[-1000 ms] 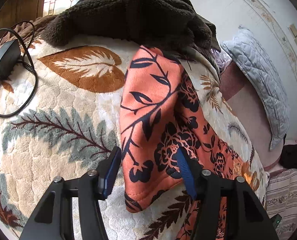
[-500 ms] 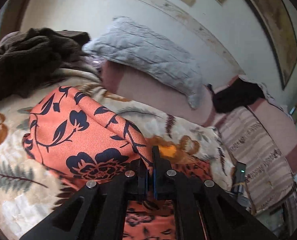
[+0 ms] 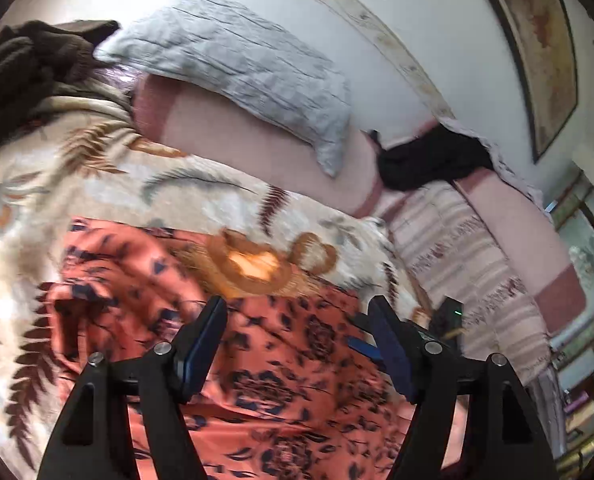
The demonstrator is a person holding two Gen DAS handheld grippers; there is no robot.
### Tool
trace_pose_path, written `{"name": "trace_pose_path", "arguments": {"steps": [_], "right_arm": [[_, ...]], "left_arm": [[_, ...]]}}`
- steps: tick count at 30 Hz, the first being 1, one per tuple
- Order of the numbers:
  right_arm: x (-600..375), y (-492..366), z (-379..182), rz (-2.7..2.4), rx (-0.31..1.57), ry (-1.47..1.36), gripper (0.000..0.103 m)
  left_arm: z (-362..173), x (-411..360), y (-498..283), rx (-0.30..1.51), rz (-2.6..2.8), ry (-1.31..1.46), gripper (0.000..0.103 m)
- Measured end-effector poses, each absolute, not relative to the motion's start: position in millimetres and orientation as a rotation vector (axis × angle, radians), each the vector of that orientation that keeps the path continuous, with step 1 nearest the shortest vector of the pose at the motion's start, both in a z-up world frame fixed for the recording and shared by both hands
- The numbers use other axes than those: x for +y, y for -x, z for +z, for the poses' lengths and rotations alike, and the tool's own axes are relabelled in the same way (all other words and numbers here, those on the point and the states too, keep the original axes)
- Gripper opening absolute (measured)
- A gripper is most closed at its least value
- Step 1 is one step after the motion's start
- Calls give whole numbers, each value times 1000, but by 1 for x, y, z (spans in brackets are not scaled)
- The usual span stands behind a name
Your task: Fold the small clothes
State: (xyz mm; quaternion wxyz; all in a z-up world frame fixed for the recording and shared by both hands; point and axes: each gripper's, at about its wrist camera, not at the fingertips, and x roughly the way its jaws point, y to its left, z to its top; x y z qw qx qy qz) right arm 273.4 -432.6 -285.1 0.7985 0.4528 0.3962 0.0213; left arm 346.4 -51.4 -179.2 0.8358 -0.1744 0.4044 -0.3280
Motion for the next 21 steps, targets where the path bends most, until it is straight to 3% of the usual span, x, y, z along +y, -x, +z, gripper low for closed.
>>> {"name": "trace_pose_path", "arguments": {"steps": [11, 13, 15, 18, 21], "right_arm": [[-385, -280, -324, 101, 1092, -903, 73], [-375, -283, -323, 98, 1095, -837, 66], [-364, -286, -321, 81, 1105, -742, 35], [-350, -288, -316, 25, 1113, -579, 20], [-349, -283, -300, -8, 1047, -505, 14]], "left_arm": [[-251, 41, -398, 894, -246, 351, 73], [-253, 39, -398, 890, -233, 310, 73], [-256, 34, -399, 897, -232, 276, 73], [-258, 29, -399, 896, -230, 243, 73], [-256, 30, -398, 880, -220, 230, 73]]}}
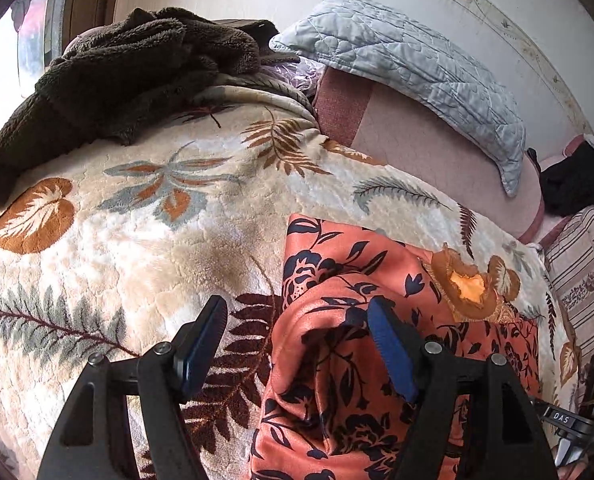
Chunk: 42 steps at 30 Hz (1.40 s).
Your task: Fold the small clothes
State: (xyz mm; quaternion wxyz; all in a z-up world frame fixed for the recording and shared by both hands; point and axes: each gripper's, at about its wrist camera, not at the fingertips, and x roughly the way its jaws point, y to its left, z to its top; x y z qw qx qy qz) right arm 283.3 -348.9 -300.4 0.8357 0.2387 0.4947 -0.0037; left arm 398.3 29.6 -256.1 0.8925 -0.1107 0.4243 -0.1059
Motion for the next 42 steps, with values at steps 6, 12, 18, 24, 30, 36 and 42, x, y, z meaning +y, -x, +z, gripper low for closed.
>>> {"name": "trace_pose_path", "arguments": {"steps": [6, 12, 18, 24, 30, 36, 42], "right_arm": [[-391, -268, -258, -163, 828, -506, 12], [-434, -270, -276, 44, 924, -886, 68], [-409, -267, -294, 116, 1020, -892, 91], [-362, -277, -326, 47, 1085, -726, 46], [-339, -270, -268, 10, 874, -463, 6], [-408, -260, -239, -258, 698, -480, 6], [-482, -277, -287, -366, 854, -739, 10]], "left_arm": [[-253, 30, -397, 853, -214, 218, 73], [-252, 29, -399, 843, -198, 194, 73], [-253, 26, -398, 841, -165, 179, 74], [-259, 12, -397, 866, -182, 143, 74], [-252, 18, -394, 829, -158, 120, 74], [-249, 23, -395, 805, -155, 133, 74], [-261, -20, -394, 850, -235, 15, 74]]}}
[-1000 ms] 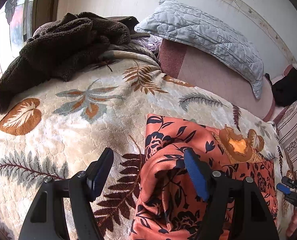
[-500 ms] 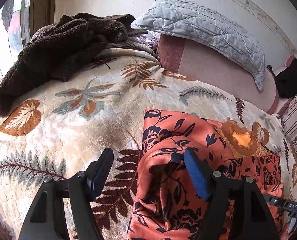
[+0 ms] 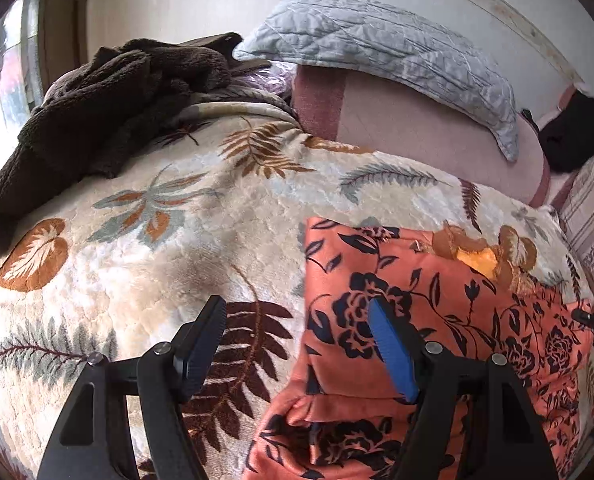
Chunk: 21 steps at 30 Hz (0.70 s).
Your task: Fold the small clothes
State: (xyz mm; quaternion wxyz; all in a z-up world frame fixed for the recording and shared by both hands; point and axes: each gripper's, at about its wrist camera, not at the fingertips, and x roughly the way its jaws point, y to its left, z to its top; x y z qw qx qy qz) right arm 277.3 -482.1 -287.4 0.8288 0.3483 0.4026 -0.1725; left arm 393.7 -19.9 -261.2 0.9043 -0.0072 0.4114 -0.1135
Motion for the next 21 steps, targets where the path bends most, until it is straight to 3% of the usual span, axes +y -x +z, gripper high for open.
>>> {"name": "trace_pose_path", "arguments": {"steps": [4, 6, 10, 18, 21], "right_arm": [[-500, -264, -291, -337, 818, -885, 13], [-506, -257, -278, -373, 762, -852, 24], [-506, -248, -260, -373, 658, -788, 24], [-464, -297, -298, -254, 900, -693, 24], [-469, -304, -332, -295, 994, -730, 23]], "left_arm": [[-280, -60, -388, 897, -243, -201, 74], [-296, -73, -388, 945, -234, -288, 74], [-315, -78, -389, 1009, -214, -346, 77], [-292, -76, -384, 913, -232, -275, 77], [-311, -81, -394, 1010, -221, -310, 79]]}}
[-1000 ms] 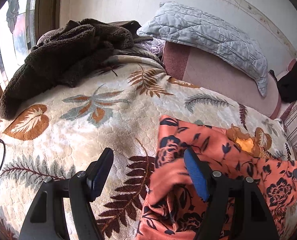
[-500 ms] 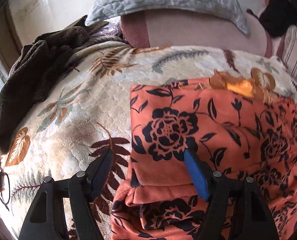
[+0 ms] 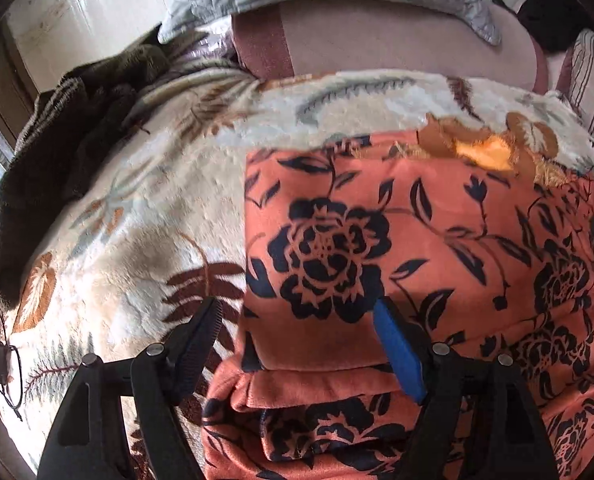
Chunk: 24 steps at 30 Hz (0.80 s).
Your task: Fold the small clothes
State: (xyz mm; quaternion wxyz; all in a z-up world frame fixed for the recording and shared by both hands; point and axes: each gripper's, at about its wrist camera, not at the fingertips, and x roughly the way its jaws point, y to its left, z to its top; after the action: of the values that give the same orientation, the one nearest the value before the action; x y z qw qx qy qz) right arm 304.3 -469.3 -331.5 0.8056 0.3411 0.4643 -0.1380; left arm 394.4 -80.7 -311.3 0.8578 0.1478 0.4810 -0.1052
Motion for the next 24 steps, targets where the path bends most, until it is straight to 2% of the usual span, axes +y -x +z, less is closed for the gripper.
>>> {"name": "trace_pose_path", "arguments": {"steps": [4, 7, 11, 13, 20, 24], "right_arm": [[-452, -309, -312, -258, 919, -643, 25], [-424, -321, -301, -103, 882, -617, 25], [-375, -344, -310, 26, 965, -540, 24], [-361, -349, -326, -5, 1032, -472, 26], [-356, -334, -298, 65, 944, -481, 25], [-329, -338, -313, 123, 1042, -418, 25]], "left_arm": [[-315, -80, -397, 1039, -231, -266, 80], [-320, -81, -397, 1041, -216, -252, 87], [-324, -76, -396, 1032, -200, -217, 94], [-328, -71, -398, 1032, -180, -186, 103], [-334, -61, -398, 1039, -178, -90, 103], [-335, -60, -398, 1058, -163, -65, 103]]}}
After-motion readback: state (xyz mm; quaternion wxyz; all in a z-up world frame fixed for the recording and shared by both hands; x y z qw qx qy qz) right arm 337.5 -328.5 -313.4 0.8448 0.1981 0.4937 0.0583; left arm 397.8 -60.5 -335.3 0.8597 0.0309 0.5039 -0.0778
